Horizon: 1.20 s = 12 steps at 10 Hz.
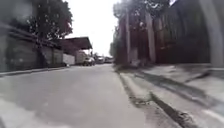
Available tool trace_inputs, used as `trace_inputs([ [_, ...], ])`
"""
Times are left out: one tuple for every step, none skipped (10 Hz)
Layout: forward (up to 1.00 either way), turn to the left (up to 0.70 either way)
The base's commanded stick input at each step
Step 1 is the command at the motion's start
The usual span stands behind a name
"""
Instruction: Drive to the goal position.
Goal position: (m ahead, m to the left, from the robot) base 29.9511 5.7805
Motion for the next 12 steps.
trace_inputs([
  [1.00,0.00],
  [1.00,0.00],
  [1.00,0.00],
  [1.00,0.00],
  [1.00,0.00],
  [1.00,0.00],
  [1.00,0.00],
  [1.00,0.00],
  [1.00,0.00],
  [1.00,0.00],
  [1.00,0.00],
  [1.00,0.00],
])
